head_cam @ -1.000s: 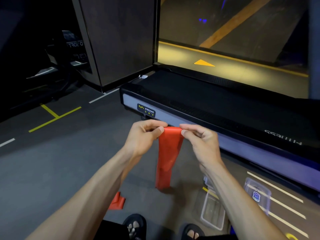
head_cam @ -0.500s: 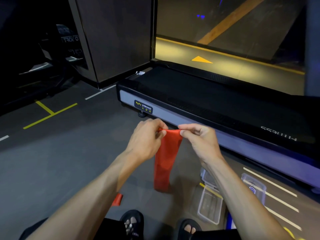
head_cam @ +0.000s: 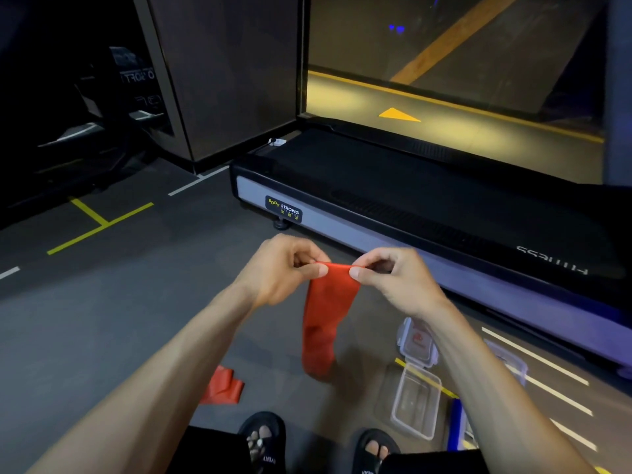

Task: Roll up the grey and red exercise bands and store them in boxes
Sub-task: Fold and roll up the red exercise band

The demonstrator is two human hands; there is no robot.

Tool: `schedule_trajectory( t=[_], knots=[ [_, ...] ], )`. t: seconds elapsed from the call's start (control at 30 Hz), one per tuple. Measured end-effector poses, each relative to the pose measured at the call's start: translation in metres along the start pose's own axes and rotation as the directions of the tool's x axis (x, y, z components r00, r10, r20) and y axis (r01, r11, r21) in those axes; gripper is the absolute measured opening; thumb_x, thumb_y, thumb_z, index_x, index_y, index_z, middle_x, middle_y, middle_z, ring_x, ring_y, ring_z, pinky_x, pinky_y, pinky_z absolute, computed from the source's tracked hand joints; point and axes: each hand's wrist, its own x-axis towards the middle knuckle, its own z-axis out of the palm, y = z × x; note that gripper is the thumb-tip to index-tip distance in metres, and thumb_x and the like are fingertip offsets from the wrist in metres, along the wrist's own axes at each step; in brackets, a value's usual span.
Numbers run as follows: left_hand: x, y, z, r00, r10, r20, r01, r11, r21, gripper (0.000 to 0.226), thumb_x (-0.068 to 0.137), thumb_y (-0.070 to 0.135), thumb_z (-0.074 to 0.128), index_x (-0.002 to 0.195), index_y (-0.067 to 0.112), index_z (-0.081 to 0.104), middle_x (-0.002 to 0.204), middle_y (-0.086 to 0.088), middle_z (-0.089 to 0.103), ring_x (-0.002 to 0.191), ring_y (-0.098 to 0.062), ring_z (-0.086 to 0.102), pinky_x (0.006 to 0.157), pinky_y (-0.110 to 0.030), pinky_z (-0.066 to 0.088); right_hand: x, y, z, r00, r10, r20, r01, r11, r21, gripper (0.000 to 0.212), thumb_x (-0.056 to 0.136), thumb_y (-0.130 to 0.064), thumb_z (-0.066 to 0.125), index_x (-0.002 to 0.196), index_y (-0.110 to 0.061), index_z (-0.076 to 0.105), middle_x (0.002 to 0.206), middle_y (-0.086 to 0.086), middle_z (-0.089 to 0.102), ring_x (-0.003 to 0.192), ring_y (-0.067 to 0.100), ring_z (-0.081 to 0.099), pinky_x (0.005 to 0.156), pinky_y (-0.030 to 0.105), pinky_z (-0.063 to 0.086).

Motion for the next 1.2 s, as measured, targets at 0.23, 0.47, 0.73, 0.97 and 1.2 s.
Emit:
schedule_trajectory(
  t=[0.23, 0.47, 0.73, 0.97, 1.2],
  knots=[
    [-0.007, -0.001, -0.002, 0.987, 0.106, 0.118, -0.069, 0.957, -0.283, 0.014, 0.093, 0.014, 0.072, 0.105, 0.019, 0.074, 0.076, -0.006, 0.066, 0.074, -0.012, 0.056, 0.073, -0.025, 0.045, -0.005, -0.01, -0.004, 0.93, 0.264, 0.255, -0.315, 0.931, 0.185, 0.015, 0.087, -0.017, 0.073, 0.073, -0.022, 0.074, 0.08, -0.004, 0.067, 0.084, 0.014, 0.056, 0.069, 0.029, 0.041],
    [-0.01, -0.004, 0.006, 0.986, 0.125, 0.112, -0.119, 0.991, -0.062, 0.016, 0.092, 0.037, 0.061, 0.107, 0.036, 0.068, 0.099, 0.007, 0.073, 0.096, -0.019, 0.069, 0.092, -0.048, 0.054, -0.005, -0.007, -0.002, 0.832, 0.379, 0.406, -0.518, 0.794, 0.319, 0.017, 0.088, -0.021, 0.059, 0.072, -0.023, 0.056, 0.075, -0.003, 0.06, 0.07, 0.012, 0.055, 0.072, 0.033, 0.038],
    [-0.012, 0.0, 0.01, 0.962, 0.266, 0.062, -0.273, 0.942, 0.197, 0.016, 0.096, 0.025, 0.068, 0.107, 0.036, 0.066, 0.1, 0.008, 0.063, 0.097, -0.011, 0.053, 0.092, -0.027, 0.042, -0.005, -0.005, -0.001, 0.812, 0.404, 0.421, -0.552, 0.767, 0.329, 0.023, 0.088, -0.024, 0.053, 0.066, -0.023, 0.049, 0.066, -0.003, 0.053, 0.064, 0.013, 0.05, 0.066, 0.032, 0.034],
    [-0.013, 0.003, 0.012, 0.944, 0.328, -0.013, -0.304, 0.889, 0.343, 0.014, 0.098, 0.032, 0.063, 0.109, 0.031, 0.071, 0.107, 0.015, 0.052, 0.104, -0.009, 0.043, 0.091, -0.024, 0.041, -0.009, -0.008, 0.002, 0.863, 0.385, 0.328, -0.478, 0.833, 0.278, 0.024, 0.089, -0.023, 0.054, 0.066, -0.024, 0.05, 0.069, -0.003, 0.055, 0.069, 0.015, 0.046, 0.067, 0.034, 0.031],
    [-0.012, 0.003, 0.005, 0.952, 0.297, 0.07, -0.304, 0.911, 0.278, 0.015, 0.099, 0.024, 0.064, 0.11, 0.021, 0.074, 0.095, 0.007, 0.058, 0.094, -0.009, 0.054, 0.086, -0.019, 0.04, -0.012, -0.01, -0.001, 0.952, 0.174, 0.252, -0.198, 0.977, 0.073, 0.015, 0.095, -0.029, 0.064, 0.082, -0.024, 0.069, 0.079, -0.01, 0.065, 0.08, 0.009, 0.057, 0.081, 0.032, 0.039]
  ],
)
